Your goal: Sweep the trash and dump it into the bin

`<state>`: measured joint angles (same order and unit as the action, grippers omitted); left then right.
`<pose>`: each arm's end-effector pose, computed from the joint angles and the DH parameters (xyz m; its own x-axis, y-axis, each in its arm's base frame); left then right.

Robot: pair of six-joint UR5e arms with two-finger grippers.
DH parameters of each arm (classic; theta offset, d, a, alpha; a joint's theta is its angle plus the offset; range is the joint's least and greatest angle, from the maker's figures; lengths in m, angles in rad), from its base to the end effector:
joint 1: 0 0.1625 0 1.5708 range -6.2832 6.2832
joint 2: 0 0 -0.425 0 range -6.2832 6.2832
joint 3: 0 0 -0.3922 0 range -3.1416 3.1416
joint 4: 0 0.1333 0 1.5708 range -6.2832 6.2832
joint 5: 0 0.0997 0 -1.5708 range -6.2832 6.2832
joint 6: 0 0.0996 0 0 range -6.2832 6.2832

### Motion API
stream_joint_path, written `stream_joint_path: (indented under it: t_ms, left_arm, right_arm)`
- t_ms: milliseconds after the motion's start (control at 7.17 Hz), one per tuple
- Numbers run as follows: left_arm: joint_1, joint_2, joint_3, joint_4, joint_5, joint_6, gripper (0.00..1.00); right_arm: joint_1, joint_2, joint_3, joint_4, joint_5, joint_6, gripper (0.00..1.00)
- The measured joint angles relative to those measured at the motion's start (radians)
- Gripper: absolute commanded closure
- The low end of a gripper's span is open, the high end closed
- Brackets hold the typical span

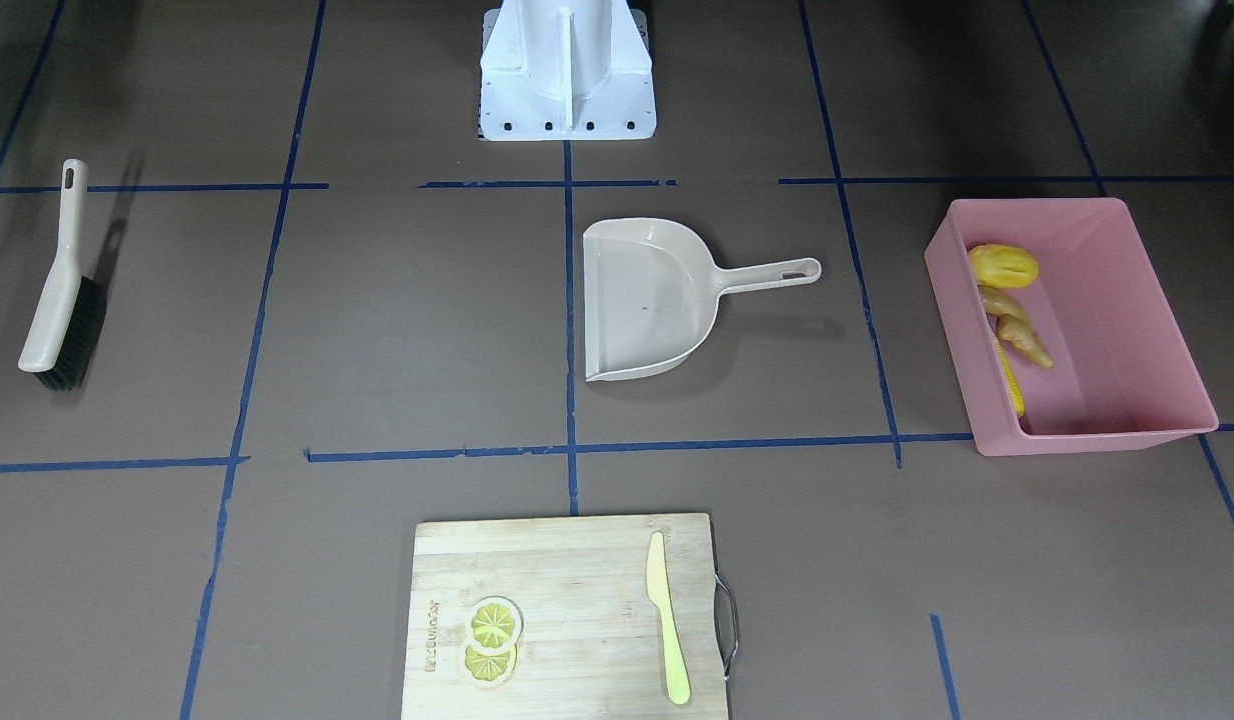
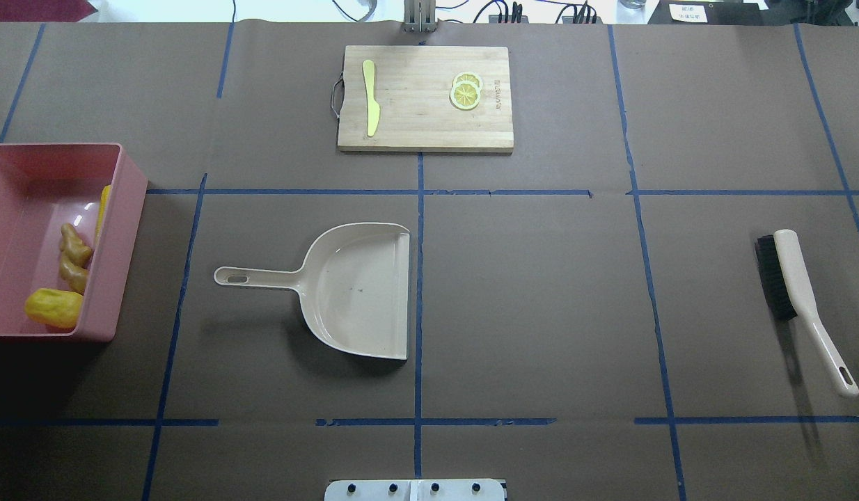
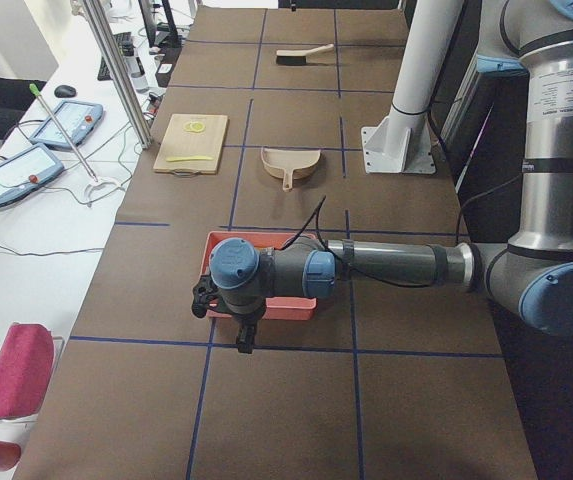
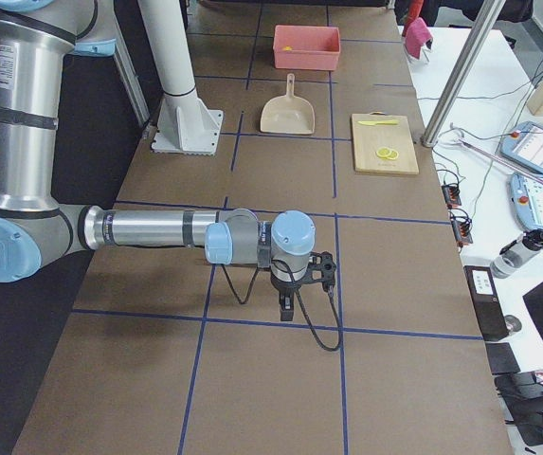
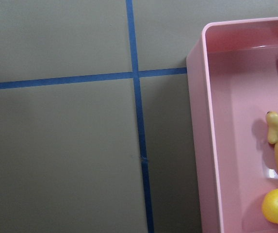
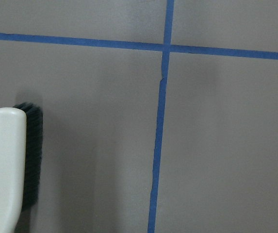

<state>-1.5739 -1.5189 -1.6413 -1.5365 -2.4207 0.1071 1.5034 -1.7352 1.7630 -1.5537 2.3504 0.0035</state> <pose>-0.0599 -0.4686 0.6469 0.6566 0.0931 -0.7485 -0.0675 0.9956 0.0647 0.0345 -0.4286 0.6372 0.7077 -0.0759 0.7024 0.0648 0.9970 0.0424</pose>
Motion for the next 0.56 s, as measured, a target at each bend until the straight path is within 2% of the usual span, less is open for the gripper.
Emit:
stream_joint_path:
  t_ms: [558]
  left_arm:
    - [0.0, 0.004, 0.01, 0.006, 0.008, 0.004, 0.0]
  right_arm:
    - [0.0, -0.002, 0.012, 0.015, 0.001, 0.006, 0.0]
